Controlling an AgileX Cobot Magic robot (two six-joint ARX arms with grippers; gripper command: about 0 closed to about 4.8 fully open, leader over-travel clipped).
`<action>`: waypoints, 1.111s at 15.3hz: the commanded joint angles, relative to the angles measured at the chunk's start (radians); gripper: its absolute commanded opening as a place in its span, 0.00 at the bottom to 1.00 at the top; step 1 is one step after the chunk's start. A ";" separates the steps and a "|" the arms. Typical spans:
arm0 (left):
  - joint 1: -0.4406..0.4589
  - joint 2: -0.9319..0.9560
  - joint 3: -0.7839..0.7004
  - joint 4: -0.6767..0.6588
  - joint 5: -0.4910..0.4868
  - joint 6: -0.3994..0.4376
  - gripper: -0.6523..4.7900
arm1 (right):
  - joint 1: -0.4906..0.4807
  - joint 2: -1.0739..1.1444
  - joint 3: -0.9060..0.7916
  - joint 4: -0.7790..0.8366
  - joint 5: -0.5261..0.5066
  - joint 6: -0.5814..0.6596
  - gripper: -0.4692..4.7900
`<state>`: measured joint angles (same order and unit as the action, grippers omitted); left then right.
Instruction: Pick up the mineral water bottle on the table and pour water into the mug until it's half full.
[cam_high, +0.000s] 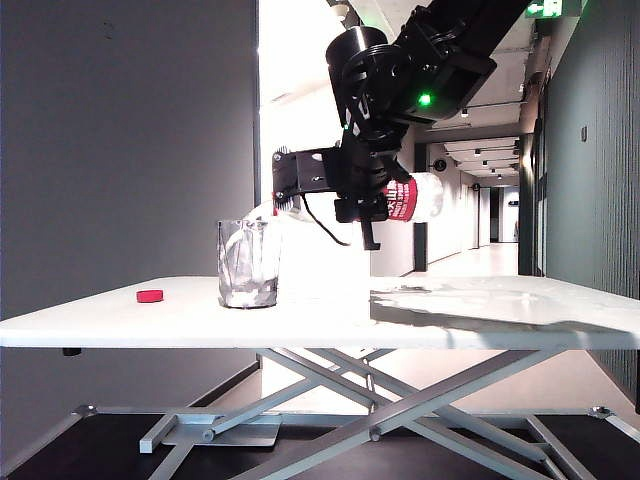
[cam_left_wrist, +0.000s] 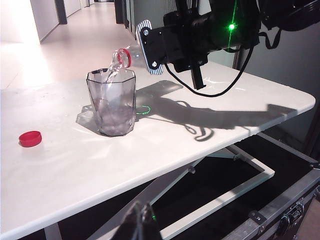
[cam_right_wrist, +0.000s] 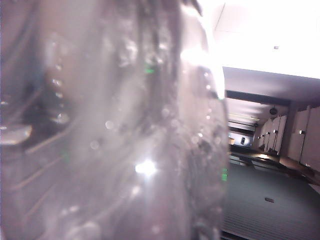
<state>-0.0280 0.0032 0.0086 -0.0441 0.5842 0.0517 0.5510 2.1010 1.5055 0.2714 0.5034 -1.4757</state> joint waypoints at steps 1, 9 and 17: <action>0.001 0.000 0.002 0.000 0.003 0.004 0.11 | 0.002 -0.016 0.012 0.058 0.024 -0.037 0.35; 0.001 0.000 0.002 0.000 0.003 0.021 0.11 | 0.006 -0.016 0.011 0.078 0.037 -0.044 0.35; 0.001 0.000 0.002 -0.001 -0.005 0.027 0.11 | 0.006 -0.016 0.010 -0.002 -0.081 0.424 0.35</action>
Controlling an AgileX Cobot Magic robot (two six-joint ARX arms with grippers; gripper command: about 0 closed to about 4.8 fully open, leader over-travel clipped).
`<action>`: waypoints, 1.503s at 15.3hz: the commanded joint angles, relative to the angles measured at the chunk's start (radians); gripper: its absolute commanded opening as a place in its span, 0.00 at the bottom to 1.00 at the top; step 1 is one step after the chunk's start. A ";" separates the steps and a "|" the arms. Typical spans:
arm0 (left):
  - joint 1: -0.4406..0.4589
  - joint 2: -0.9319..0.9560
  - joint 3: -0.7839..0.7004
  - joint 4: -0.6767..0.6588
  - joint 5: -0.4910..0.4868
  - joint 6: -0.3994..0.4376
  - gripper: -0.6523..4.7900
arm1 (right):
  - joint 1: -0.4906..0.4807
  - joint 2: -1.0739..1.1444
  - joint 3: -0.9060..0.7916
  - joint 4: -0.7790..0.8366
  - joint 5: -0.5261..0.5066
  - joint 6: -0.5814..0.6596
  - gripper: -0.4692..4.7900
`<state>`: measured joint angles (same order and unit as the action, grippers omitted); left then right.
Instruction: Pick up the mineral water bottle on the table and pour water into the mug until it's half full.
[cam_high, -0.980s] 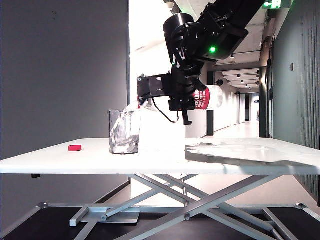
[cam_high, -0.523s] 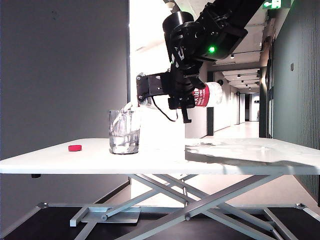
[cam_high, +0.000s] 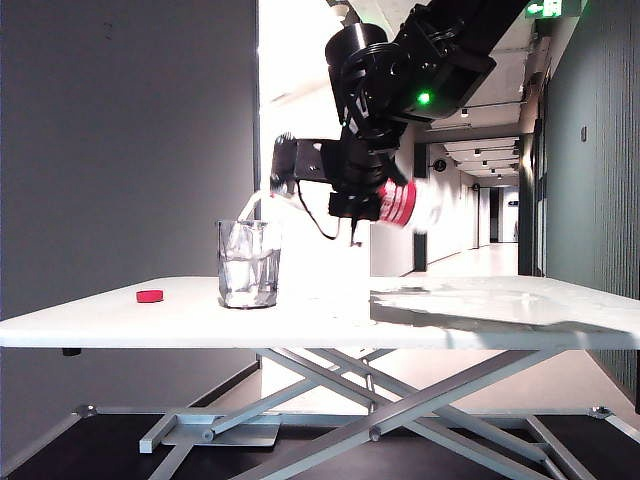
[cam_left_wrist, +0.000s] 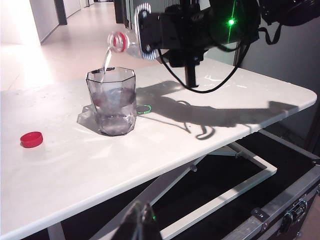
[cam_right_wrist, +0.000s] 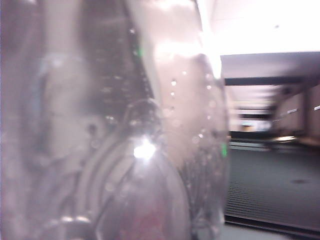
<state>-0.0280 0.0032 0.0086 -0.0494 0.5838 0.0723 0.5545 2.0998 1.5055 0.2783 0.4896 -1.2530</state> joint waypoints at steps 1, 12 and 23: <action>0.001 0.000 0.002 0.005 -0.004 0.007 0.11 | 0.003 -0.015 0.009 -0.015 -0.094 0.275 0.35; 0.001 0.000 0.002 -0.009 -0.003 0.011 0.11 | -0.128 -0.019 0.007 0.103 -0.547 1.073 0.40; 0.001 0.000 0.002 -0.025 0.000 0.054 0.11 | -0.222 0.079 -0.095 0.556 -0.852 1.276 0.35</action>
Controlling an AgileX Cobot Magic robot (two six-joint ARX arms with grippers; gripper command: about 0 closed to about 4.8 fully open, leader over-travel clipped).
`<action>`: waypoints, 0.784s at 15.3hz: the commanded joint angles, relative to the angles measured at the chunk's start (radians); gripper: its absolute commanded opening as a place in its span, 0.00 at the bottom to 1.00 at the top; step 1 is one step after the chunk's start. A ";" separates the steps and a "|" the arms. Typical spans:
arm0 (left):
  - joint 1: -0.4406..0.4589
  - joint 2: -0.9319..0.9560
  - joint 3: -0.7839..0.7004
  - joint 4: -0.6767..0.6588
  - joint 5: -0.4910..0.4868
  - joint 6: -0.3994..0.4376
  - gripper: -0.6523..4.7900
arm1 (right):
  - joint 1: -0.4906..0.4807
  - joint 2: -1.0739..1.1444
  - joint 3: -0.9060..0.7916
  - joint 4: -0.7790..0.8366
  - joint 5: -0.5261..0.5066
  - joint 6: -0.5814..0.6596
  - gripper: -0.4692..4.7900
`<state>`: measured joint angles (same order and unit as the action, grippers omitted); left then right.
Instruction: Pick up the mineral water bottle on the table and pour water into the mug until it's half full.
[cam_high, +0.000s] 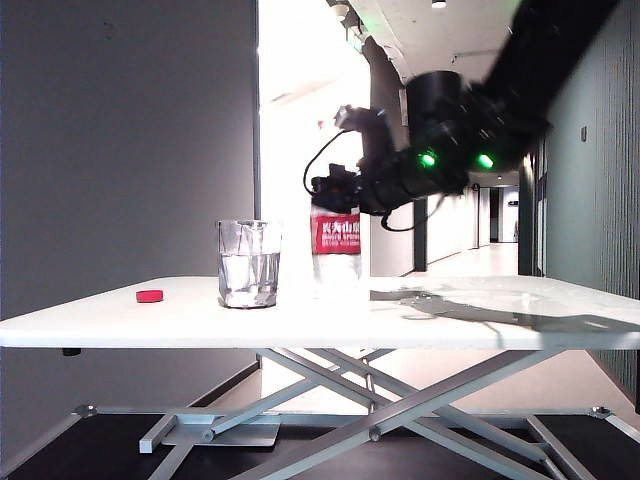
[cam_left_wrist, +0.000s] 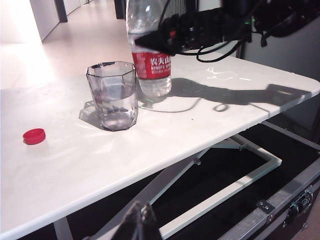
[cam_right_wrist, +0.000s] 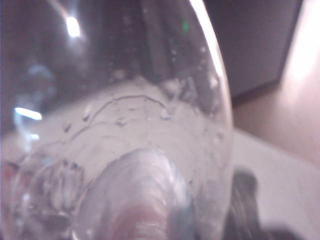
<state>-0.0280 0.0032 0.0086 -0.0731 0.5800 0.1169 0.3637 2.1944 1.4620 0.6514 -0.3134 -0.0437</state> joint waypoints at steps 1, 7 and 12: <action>0.000 0.000 0.002 -0.001 0.004 0.011 0.11 | -0.050 -0.015 -0.085 0.221 -0.055 0.077 0.35; 0.000 0.000 0.002 -0.017 0.011 0.014 0.11 | -0.086 -0.016 -0.165 0.257 -0.161 0.073 0.35; 0.000 0.000 0.002 -0.017 0.011 0.014 0.11 | -0.086 -0.016 -0.165 0.187 -0.172 0.019 0.35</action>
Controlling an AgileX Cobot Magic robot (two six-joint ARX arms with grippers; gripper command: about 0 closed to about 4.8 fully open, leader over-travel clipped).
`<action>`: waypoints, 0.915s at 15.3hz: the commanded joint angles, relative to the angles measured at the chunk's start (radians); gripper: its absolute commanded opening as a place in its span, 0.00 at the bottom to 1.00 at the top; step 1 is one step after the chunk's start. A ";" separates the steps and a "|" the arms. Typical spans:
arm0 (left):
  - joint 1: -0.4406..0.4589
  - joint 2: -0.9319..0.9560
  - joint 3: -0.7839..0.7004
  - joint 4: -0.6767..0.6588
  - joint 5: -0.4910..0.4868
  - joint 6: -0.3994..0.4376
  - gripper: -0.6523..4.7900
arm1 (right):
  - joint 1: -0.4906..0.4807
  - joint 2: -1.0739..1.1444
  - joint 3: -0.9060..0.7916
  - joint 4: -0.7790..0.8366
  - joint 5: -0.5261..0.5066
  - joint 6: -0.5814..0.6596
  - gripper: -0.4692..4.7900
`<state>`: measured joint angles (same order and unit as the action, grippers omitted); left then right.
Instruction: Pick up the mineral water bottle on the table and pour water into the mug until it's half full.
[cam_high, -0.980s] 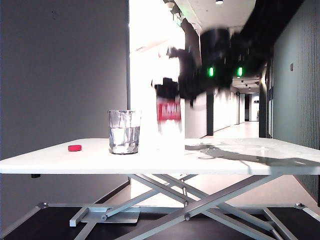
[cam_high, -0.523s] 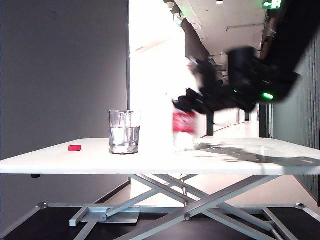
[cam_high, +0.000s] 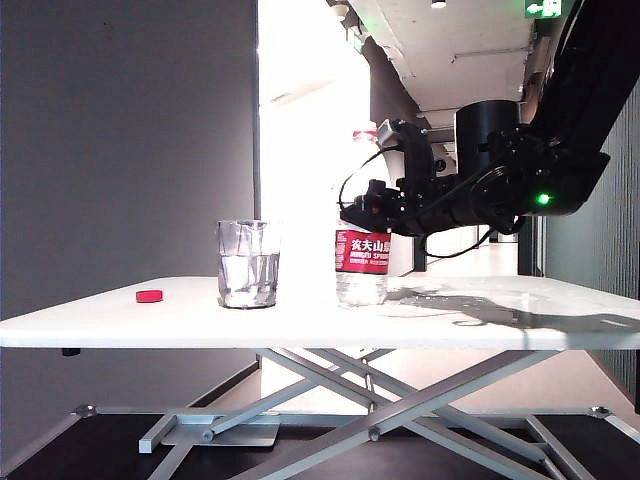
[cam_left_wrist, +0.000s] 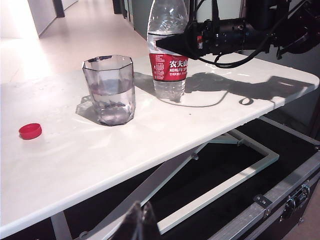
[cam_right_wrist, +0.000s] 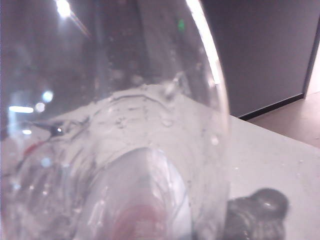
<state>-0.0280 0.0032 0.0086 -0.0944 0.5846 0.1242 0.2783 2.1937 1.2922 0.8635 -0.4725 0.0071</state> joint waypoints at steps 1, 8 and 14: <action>0.000 0.000 0.002 0.005 0.007 0.006 0.11 | 0.000 -0.015 0.005 -0.041 -0.032 -0.043 0.36; 0.000 0.000 0.002 0.002 0.007 0.007 0.11 | -0.001 -0.015 0.005 -0.116 -0.085 -0.086 1.00; 0.000 0.000 0.002 -0.008 0.007 0.006 0.11 | -0.045 -0.070 0.005 -0.221 -0.135 -0.087 1.00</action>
<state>-0.0280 0.0029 0.0086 -0.1097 0.5854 0.1242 0.2424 2.1384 1.2930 0.6609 -0.5831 -0.0761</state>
